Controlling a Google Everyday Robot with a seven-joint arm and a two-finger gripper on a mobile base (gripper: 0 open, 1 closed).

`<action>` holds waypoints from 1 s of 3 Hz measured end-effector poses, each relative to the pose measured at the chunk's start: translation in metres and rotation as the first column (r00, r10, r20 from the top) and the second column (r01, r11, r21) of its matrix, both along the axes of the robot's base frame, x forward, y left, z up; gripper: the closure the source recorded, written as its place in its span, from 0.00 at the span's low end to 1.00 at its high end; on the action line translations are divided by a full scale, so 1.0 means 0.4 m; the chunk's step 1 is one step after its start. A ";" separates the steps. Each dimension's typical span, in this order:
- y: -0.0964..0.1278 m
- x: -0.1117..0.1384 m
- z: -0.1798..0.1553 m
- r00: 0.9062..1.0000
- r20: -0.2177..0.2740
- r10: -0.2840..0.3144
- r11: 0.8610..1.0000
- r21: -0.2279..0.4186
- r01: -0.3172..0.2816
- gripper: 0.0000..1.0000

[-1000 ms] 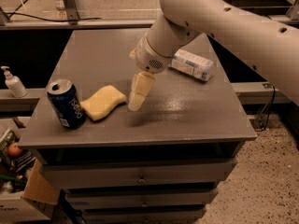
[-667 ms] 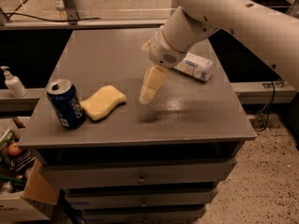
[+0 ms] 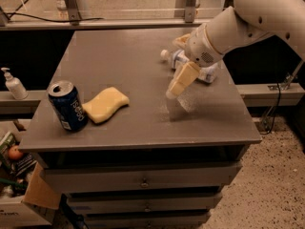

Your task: Move sponge near pepsi can

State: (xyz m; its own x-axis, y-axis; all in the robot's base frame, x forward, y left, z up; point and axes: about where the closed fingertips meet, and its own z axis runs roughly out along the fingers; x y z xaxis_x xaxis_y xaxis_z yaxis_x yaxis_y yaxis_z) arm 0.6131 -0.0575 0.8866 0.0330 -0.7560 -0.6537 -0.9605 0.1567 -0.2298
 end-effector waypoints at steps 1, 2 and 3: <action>0.000 0.000 0.000 1.000 0.000 0.000 1.000 0.000 0.000 0.00; 0.013 0.006 0.005 1.000 0.011 0.026 1.000 0.010 -0.027 0.00; 0.032 0.036 0.021 0.998 0.034 0.051 0.999 0.015 -0.051 0.00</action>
Offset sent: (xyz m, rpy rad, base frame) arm 0.0067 0.0084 0.0073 0.0265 -0.0323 0.0589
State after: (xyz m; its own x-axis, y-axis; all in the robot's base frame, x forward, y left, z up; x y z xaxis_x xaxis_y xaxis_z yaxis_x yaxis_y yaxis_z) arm 0.6273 -0.0448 0.8949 0.0932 -0.7423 -0.6636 -0.9592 0.1118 -0.2597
